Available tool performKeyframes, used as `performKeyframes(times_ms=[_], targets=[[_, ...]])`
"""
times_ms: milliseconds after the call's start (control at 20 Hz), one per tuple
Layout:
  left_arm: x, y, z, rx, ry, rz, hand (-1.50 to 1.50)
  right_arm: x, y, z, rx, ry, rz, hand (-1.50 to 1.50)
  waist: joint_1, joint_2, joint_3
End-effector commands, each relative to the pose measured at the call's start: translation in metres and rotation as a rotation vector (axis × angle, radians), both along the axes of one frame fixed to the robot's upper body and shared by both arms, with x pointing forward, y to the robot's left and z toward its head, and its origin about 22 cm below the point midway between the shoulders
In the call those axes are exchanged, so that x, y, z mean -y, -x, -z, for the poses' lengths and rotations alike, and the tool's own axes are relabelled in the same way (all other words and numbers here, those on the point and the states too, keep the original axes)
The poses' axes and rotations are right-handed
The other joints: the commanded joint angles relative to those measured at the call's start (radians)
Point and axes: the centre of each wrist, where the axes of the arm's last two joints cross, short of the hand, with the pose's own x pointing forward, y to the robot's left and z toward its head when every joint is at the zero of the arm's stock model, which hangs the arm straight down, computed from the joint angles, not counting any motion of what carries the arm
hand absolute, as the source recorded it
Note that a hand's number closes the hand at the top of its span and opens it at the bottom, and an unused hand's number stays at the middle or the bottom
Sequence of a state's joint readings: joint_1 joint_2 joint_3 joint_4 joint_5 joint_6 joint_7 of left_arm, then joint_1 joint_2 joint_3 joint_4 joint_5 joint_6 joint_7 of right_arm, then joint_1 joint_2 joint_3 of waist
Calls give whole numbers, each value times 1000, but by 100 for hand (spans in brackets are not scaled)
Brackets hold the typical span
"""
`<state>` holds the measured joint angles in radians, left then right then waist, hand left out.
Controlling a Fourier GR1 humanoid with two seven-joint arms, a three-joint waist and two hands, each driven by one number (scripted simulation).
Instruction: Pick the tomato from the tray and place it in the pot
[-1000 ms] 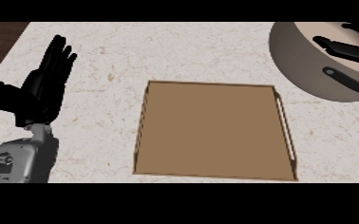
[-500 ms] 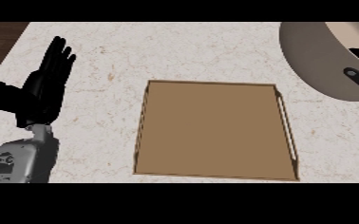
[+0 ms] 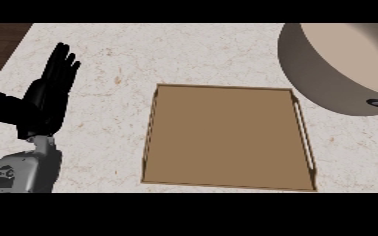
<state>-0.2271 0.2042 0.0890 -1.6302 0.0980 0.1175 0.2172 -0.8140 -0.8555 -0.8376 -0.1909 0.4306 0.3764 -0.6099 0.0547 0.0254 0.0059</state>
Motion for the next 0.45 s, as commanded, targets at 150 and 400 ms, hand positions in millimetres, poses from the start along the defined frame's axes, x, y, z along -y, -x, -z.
performKeyframes(times_ms=[150, 400], targets=[[1, 0, -10, 11, -1, 10, 0, 25, 31, 4, -12, 10, 2, -150, 6, 2, 3], [0, 2, -7, 6, -12, -6, 0, 29, 40, 12, -21, 18, -33, -150, 5, 2, 3]])
